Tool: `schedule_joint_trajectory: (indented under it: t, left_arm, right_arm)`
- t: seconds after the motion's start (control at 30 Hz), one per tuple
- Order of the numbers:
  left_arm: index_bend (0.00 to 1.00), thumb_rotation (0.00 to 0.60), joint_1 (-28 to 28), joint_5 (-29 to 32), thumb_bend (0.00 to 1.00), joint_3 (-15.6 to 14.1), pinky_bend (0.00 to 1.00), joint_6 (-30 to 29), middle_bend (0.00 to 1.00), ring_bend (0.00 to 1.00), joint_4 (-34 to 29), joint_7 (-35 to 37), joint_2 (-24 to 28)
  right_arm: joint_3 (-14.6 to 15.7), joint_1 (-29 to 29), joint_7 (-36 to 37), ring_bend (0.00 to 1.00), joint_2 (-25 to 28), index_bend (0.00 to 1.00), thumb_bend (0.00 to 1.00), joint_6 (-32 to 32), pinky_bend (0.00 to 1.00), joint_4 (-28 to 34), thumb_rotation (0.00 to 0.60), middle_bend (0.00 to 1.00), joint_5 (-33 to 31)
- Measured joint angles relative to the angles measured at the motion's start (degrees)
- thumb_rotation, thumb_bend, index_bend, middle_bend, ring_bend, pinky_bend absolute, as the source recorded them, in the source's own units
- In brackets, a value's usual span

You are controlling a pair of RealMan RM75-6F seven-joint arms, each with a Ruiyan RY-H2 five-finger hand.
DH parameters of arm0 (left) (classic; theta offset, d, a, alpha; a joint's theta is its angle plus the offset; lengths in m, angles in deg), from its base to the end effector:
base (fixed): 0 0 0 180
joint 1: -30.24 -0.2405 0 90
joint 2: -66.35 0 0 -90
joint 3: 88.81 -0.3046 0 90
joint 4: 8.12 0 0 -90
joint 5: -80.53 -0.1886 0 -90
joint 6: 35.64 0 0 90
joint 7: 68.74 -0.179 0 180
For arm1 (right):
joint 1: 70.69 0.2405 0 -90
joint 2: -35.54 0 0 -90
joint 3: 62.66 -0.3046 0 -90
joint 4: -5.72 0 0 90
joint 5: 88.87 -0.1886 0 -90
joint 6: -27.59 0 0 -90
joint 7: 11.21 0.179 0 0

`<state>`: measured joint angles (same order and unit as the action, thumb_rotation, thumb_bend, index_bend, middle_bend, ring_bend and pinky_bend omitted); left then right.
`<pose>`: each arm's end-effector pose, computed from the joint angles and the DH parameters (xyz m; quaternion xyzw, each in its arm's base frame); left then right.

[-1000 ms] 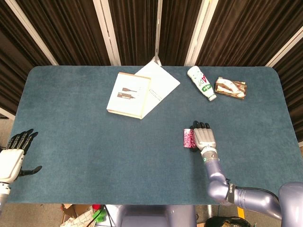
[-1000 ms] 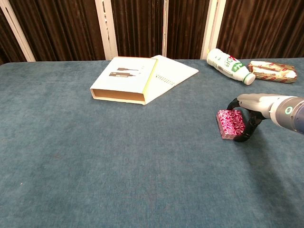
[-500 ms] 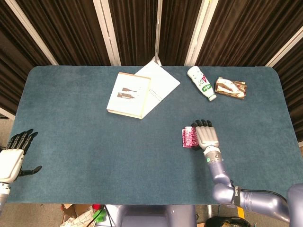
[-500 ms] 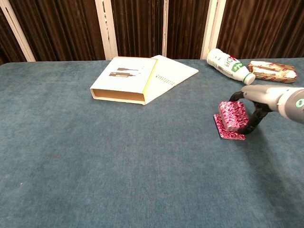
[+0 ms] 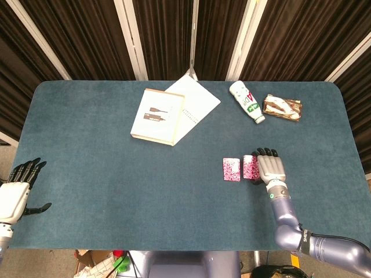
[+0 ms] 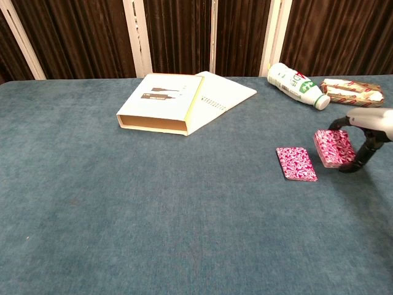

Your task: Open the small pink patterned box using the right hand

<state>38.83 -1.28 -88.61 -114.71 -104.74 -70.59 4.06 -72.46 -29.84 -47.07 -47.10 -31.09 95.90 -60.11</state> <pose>-0.3425 0.2285 0.1841 -0.6139 -0.4300 -0.3521 0.5605 -0.2753 -0.3974 0.0333 0.6422 -0.5100 0.2056 0.5340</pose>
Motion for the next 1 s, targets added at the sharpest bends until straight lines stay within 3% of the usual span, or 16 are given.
schedule_joint_trajectory:
  t: [0.17, 0.33, 0.63, 1.0]
  left_arm:
    - [0.00, 0.600, 0.0, 0.1, 0.07, 0.0, 0.00, 0.3, 0.00, 0.00, -0.2, 0.2, 0.1]
    - [0.00, 0.600, 0.0, 0.2, 0.07, 0.1, 0.00, 0.7, 0.00, 0.00, -0.3, 0.6, 0.3]
    - [0.00, 0.600, 0.0, 0.2, 0.07, 0.3, 0.00, 1.0, 0.00, 0.00, 0.0, 1.1, 0.6]
    - [0.00, 0.600, 0.0, 0.1, 0.07, 0.3, 0.00, 1.5, 0.00, 0.00, -0.2, 1.2, 0.9]
  right_arm:
    - [0.9, -0.3, 0.6, 0.00, -0.7, 0.53, 0.47, 1.0, 0.00, -1.7, 0.600, 0.13, 0.0]
    - [1.2, 0.0, 0.5, 0.00, -1.3, 0.34, 0.47, 1.2, 0.00, -2.4, 0.600, 0.08, 0.5]
    - [2.0, 0.8, -1.3, 0.00, -1.4, 0.16, 0.47, 1.2, 0.00, -2.0, 0.600, 0.01, -1.2]
    - [2.1, 1.6, -1.8, 0.00, -1.1, 0.08, 0.47, 1.6, 0.00, -1.7, 0.600, 0.00, -2.7]
